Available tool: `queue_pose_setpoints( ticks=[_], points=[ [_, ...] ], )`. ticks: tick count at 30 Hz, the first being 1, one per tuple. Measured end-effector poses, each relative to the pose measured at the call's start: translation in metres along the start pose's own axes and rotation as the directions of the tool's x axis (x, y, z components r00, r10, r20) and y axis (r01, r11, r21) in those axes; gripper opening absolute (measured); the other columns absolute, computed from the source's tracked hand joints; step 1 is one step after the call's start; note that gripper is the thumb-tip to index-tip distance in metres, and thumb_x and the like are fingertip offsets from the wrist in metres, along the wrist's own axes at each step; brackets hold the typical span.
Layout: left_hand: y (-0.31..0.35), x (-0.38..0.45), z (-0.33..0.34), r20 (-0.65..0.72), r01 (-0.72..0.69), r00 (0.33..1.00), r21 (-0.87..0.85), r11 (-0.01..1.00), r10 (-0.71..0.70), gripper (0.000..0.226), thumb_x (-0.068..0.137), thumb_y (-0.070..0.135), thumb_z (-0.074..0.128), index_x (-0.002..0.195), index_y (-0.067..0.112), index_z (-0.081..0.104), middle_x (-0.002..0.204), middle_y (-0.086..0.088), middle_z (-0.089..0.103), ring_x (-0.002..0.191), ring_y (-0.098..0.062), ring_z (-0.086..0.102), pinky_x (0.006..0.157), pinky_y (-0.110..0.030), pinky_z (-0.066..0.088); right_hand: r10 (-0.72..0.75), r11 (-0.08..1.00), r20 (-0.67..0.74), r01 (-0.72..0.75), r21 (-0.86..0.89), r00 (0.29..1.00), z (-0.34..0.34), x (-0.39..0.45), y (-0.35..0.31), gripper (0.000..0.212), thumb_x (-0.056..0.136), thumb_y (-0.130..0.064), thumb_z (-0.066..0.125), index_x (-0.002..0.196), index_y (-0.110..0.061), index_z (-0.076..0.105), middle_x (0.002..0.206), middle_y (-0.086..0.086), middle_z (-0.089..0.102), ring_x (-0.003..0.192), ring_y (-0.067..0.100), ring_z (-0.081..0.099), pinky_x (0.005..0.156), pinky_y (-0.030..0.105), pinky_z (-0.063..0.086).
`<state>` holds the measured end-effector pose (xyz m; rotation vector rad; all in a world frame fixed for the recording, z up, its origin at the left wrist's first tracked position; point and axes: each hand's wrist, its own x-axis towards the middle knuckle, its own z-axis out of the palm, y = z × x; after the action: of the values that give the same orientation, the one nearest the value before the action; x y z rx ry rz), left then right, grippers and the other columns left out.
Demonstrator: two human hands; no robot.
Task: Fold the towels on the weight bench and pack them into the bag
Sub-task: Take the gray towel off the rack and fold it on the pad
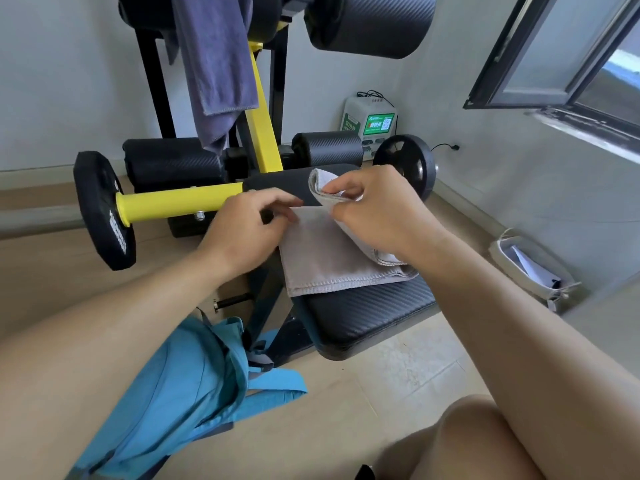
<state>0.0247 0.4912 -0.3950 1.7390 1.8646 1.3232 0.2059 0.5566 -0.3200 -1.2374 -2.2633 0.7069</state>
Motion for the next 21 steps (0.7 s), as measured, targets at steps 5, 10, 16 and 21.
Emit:
queue_pose_setpoints(
  ticks=[5,10,16,21],
  points=[
    [-0.008,-0.005,-0.010,0.131,0.028,0.991,0.068,0.997,-0.037,0.040,0.089,0.018,0.076,0.125,0.032,0.066,0.104,0.023,0.072,0.110,-0.005,0.062,0.101,-0.032,0.046,-0.026,0.999,-0.003,0.026,-0.031,1.000,0.004,-0.002,-0.003,0.034,0.088,-0.017,0.063,0.117,-0.031,0.075,0.112,-0.012,0.073,0.099,0.003,0.064,0.083,0.018,0.050],
    [-0.009,-0.002,-0.015,0.163,0.062,0.985,-0.020,0.998,-0.057,0.030,0.085,0.008,0.078,0.110,0.025,0.073,0.101,0.014,0.077,0.099,0.002,0.070,0.096,-0.036,0.055,-0.037,0.995,0.056,0.042,-0.087,0.998,0.014,-0.004,-0.011,0.041,0.088,-0.013,0.059,0.122,-0.032,0.073,0.121,-0.010,0.071,0.112,0.006,0.064,0.089,0.020,0.050],
    [-0.013,-0.005,-0.015,0.156,0.046,0.987,-0.046,0.998,-0.039,0.033,0.090,0.000,0.071,0.103,0.031,0.071,0.098,0.016,0.077,0.097,0.008,0.069,0.084,-0.011,0.051,-0.075,0.991,0.134,0.088,-0.096,0.988,0.029,-0.003,-0.013,0.030,0.093,-0.027,0.065,0.121,-0.032,0.074,0.119,-0.009,0.073,0.109,0.008,0.066,0.084,0.016,0.049],
    [-0.014,-0.005,-0.011,0.082,0.273,0.962,-0.237,0.932,-0.261,0.045,0.093,0.026,0.057,0.137,0.033,0.055,0.098,0.016,0.079,0.113,-0.004,0.065,0.103,-0.029,0.044,0.001,0.995,0.221,-0.023,0.100,0.975,0.025,-0.008,-0.018,0.024,0.095,-0.025,0.065,0.118,-0.025,0.073,0.096,-0.007,0.075,0.060,0.011,0.072,0.056,0.022,0.059]
  ],
)
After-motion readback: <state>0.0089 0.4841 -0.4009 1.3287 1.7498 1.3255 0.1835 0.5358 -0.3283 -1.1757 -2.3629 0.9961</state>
